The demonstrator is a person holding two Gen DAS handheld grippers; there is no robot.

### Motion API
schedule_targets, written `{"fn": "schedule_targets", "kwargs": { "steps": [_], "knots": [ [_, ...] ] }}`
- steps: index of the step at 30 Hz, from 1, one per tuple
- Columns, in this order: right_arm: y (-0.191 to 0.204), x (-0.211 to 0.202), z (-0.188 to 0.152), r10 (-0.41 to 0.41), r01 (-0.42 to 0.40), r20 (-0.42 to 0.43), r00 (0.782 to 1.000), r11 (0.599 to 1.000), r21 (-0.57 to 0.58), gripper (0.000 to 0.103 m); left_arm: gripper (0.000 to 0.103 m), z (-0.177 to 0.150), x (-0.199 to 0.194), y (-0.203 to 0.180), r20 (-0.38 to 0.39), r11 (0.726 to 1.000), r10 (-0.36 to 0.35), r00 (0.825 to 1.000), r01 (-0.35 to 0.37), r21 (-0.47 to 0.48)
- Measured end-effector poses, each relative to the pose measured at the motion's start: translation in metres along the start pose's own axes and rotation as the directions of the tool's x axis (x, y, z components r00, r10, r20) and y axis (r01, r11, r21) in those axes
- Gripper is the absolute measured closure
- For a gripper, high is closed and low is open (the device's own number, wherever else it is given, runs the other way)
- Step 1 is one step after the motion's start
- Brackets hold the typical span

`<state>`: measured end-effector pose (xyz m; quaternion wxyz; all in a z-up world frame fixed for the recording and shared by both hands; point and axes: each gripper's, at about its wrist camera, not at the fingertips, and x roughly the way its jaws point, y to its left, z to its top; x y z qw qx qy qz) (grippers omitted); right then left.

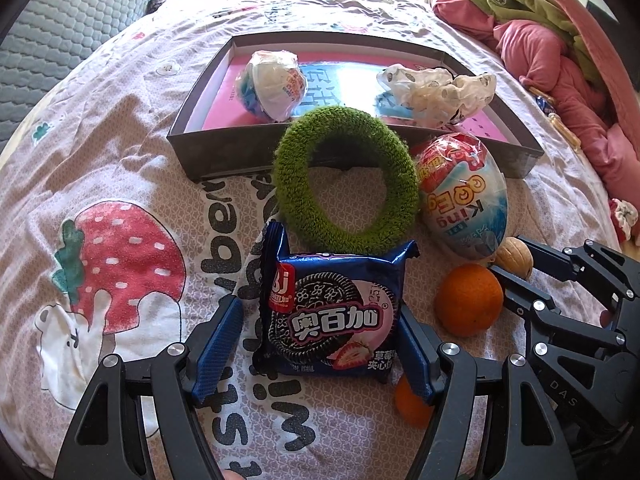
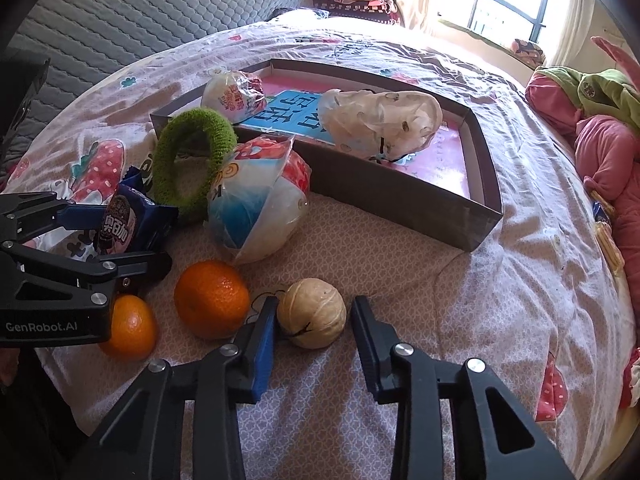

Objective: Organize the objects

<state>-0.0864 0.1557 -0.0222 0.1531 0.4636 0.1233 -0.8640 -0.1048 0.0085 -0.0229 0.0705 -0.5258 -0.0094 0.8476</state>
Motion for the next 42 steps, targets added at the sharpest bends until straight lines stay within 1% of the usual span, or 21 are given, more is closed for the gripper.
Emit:
{"fn": "schedule_targets", "kwargs": {
  "steps": [2, 4, 7, 8, 12, 20, 26, 36, 42],
  "knots": [
    [0.0, 0.0, 0.0, 0.001, -0.001, 0.002, 1.0, 1.0, 0.0, 0.069, 0.028, 0.0, 0.0, 0.001, 0.0, 1.0, -0.001, 1.0, 0.001, -0.002],
    [0.0, -0.001, 0.0, 0.001, -0.001, 0.003, 1.0, 1.0, 0.0, 0.07, 0.031, 0.001, 0.0, 0.002, -0.001, 1.0, -0.003, 1.0, 0.003, -0.007],
    [-0.001, -0.001, 0.0, 0.003, -0.003, 0.006, 1.0, 1.0, 0.005, 0.07, 0.042, 0.002, -0.001, 0.002, 0.005, 1.0, 0.005, 1.0, -0.004, -0.012],
    [-0.001, -0.001, 0.0, 0.005, -0.005, 0.006, 1.0, 1.0, 0.007, 0.07, 0.044, 0.003, -0.002, 0.002, 0.007, 1.0, 0.015, 1.0, -0.015, -0.009],
    [-0.004, -0.002, 0.0, 0.016, -0.016, 0.01, 1.0, 1.0, 0.021, 0.07, 0.046, 0.002, -0.004, 0.0, 0.007, 1.0, 0.02, 1.0, -0.02, -0.003],
    [-0.005, -0.005, 0.001, 0.024, -0.025, 0.019, 1.0, 0.999, 0.035, 0.07, 0.046, 0.003, -0.013, 0.003, 0.017, 0.999, -0.014, 1.0, 0.014, -0.029],
    [-0.007, -0.011, 0.004, 0.017, -0.019, 0.04, 0.999, 0.999, 0.042, 0.07, 0.046, 0.005, -0.027, -0.002, 0.059, 1.0, -0.012, 0.998, 0.013, -0.021],
    [-0.012, -0.03, 0.018, 0.024, -0.031, 0.105, 0.994, 0.997, 0.072, 0.07, 0.046, 0.015, -0.046, -0.012, 0.128, 1.0, -0.012, 0.992, 0.013, -0.01],
    [-0.014, -0.039, 0.025, 0.019, -0.031, 0.135, 0.991, 0.996, 0.086, 0.07, 0.046, 0.024, -0.053, -0.015, 0.153, 0.999, -0.029, 0.988, 0.034, -0.034]
  ]
}}
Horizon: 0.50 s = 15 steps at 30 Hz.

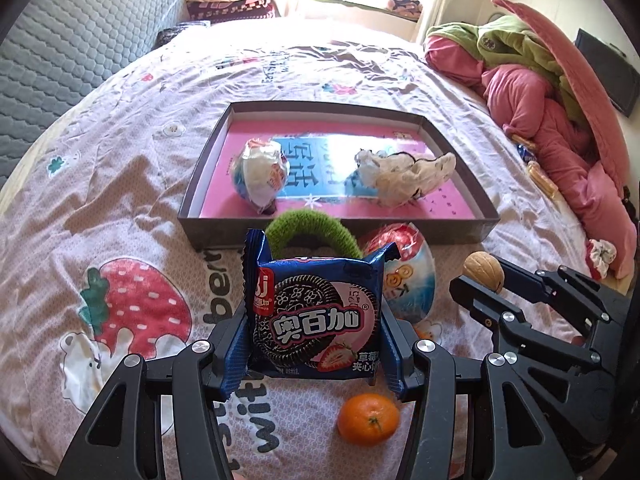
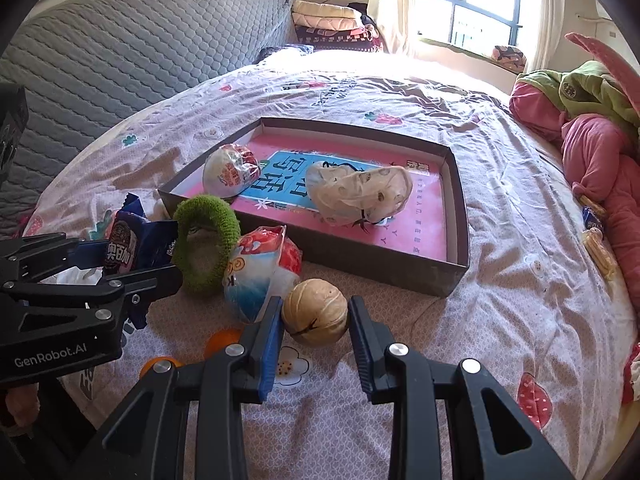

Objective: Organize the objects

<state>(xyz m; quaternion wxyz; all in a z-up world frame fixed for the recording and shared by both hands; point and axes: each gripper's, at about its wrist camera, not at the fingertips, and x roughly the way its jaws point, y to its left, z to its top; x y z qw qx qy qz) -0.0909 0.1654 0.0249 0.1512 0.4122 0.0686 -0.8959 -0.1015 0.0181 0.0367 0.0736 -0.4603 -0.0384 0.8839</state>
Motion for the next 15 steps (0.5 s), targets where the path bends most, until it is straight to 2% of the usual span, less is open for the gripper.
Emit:
{"fn": "schedule_targets", "kwargs": {
  "steps": [15],
  "knots": [
    [-0.021, -0.015, 0.011, -0.002, -0.004, 0.068, 0.998, 0.995, 0.096, 0.07, 0.046, 0.017, -0.004, -0.009, 0.042, 0.999, -0.022, 0.999, 0.023, -0.029]
  ]
}}
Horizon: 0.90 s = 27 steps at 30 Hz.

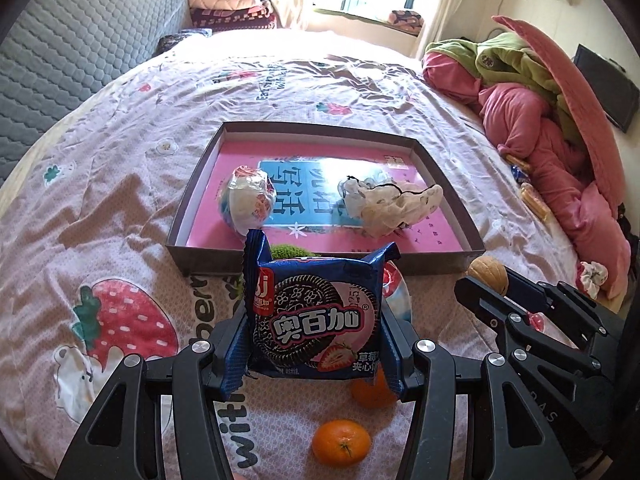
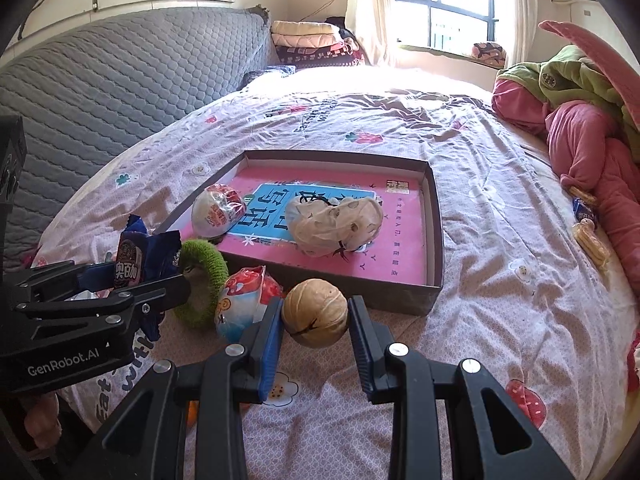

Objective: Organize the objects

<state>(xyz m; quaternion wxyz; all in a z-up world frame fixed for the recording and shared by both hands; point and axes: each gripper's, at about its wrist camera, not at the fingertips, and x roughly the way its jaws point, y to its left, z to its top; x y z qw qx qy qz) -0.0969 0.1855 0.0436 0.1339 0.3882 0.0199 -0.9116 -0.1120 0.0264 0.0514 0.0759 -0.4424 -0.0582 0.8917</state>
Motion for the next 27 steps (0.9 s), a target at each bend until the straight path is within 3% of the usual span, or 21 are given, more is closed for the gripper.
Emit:
{"fn": "schedule_targets", "kwargs": {
  "steps": [27],
  "knots": [
    [0.002, -0.008, 0.011, -0.004, 0.004, 0.064, 0.998, 1.0, -0.009, 0.07, 0.046, 0.008, -0.005, -0.002, 0.055, 1.0, 0.011, 0.998, -0.011, 0.011]
  ]
}}
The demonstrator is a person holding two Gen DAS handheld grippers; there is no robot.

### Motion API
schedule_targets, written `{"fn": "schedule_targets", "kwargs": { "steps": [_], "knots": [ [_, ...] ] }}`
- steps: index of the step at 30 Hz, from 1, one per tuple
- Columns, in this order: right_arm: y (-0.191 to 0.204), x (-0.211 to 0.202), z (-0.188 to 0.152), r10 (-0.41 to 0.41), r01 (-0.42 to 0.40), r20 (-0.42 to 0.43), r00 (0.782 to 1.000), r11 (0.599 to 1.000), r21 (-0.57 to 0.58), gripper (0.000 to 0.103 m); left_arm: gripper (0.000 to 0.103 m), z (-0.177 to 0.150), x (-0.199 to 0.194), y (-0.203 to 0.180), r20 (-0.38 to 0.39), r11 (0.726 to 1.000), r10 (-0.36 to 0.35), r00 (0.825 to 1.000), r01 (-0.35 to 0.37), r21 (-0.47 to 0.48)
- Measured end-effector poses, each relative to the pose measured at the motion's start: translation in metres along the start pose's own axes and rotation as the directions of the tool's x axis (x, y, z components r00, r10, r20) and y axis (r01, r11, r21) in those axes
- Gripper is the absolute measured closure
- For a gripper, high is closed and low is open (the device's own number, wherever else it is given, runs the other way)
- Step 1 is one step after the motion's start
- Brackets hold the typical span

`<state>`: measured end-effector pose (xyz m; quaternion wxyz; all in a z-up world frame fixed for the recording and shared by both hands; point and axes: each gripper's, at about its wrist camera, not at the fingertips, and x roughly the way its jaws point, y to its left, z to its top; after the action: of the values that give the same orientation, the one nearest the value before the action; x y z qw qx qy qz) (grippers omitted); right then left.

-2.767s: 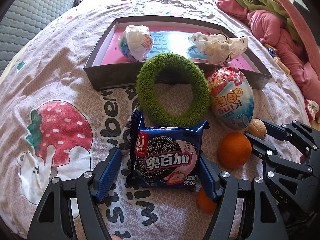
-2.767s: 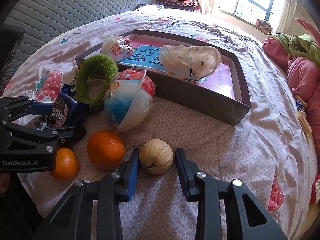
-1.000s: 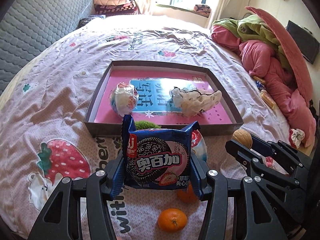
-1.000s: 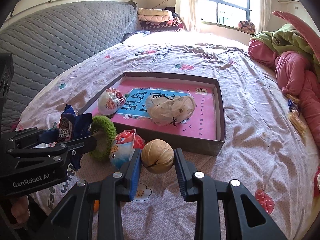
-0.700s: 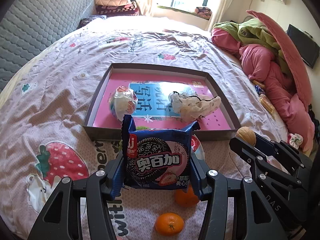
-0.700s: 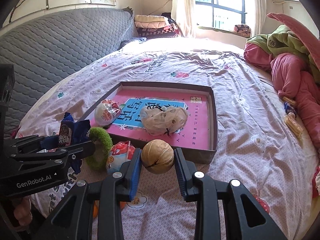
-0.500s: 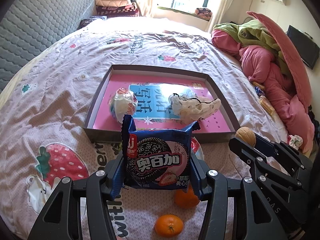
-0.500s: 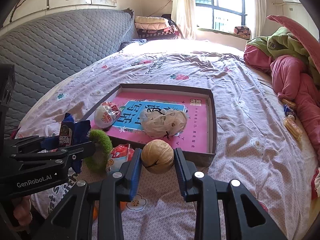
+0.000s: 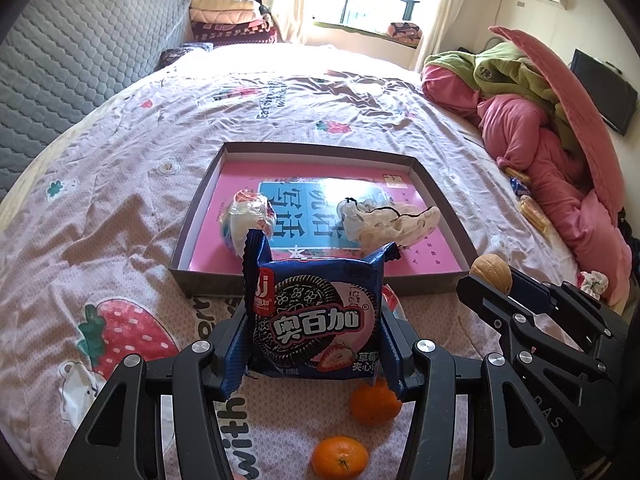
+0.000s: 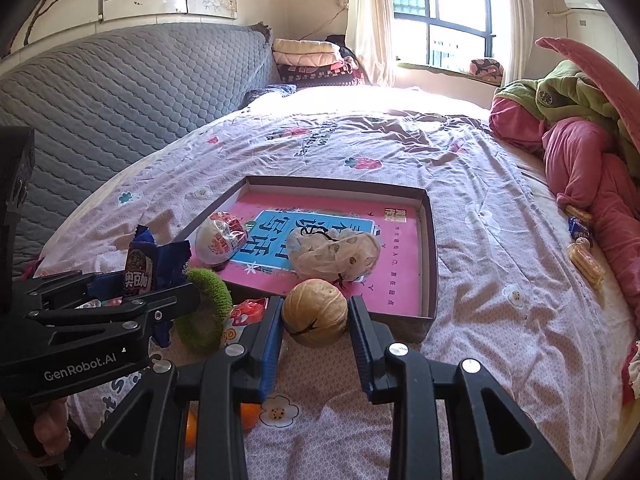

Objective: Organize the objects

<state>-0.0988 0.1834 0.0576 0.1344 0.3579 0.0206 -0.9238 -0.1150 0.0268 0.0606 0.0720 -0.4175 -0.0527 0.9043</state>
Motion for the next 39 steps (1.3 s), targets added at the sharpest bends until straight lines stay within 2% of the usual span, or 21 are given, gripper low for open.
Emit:
{"fn": "schedule_targets", "kwargs": {
  "steps": [23, 39],
  "knots": [
    [-0.008, -0.004, 0.02, -0.045, 0.045, 0.072, 0.996, 0.999, 0.008, 0.07, 0.046, 0.016, 0.005, 0.0, 0.072, 0.998, 0.054, 0.996, -0.055, 0.014],
    [-0.005, 0.004, 0.036, -0.054, 0.054, 0.085, 0.995, 0.999, 0.003, 0.07, 0.046, 0.028, 0.019, 0.006, 0.068, 0.998, 0.069, 0.995, -0.069, -0.006]
  ]
}}
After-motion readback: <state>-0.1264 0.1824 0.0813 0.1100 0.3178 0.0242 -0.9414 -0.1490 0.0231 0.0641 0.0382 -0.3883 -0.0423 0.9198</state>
